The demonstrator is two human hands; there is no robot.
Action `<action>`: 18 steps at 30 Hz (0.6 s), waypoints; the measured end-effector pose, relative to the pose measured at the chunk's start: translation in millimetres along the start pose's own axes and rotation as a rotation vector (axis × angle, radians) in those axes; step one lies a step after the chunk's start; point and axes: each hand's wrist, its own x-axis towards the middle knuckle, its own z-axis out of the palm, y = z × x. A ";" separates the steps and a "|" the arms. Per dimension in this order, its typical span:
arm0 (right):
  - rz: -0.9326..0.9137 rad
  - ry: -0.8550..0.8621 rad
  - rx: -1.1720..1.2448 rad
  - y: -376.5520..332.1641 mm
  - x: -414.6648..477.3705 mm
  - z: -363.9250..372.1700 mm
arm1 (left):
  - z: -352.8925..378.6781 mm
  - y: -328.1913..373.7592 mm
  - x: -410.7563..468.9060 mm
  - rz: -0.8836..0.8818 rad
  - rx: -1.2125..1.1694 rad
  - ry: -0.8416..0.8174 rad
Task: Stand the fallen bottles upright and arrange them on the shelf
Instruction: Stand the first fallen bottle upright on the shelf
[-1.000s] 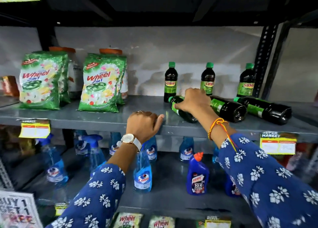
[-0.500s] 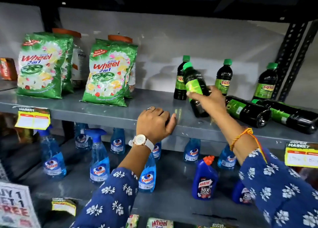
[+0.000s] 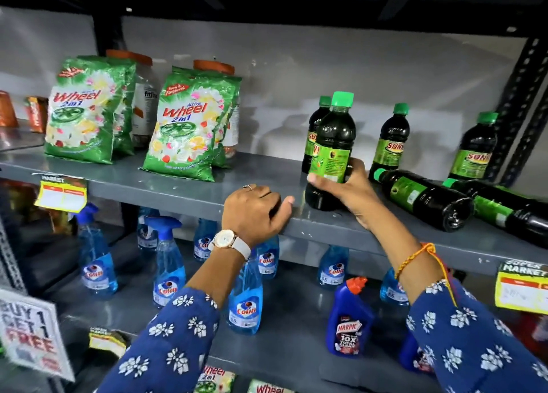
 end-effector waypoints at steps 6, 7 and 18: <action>0.023 0.123 0.022 6.0 5.3 -5.0 | 0.2 0.4 -0.1 -0.003 0.012 0.011; 0.031 0.111 0.071 7.0 6.0 -6.6 | 0.0 0.6 -0.1 -0.001 0.013 0.010; 0.060 0.090 0.084 7.5 2.6 -6.6 | -0.1 0.1 -0.3 0.013 0.024 -0.010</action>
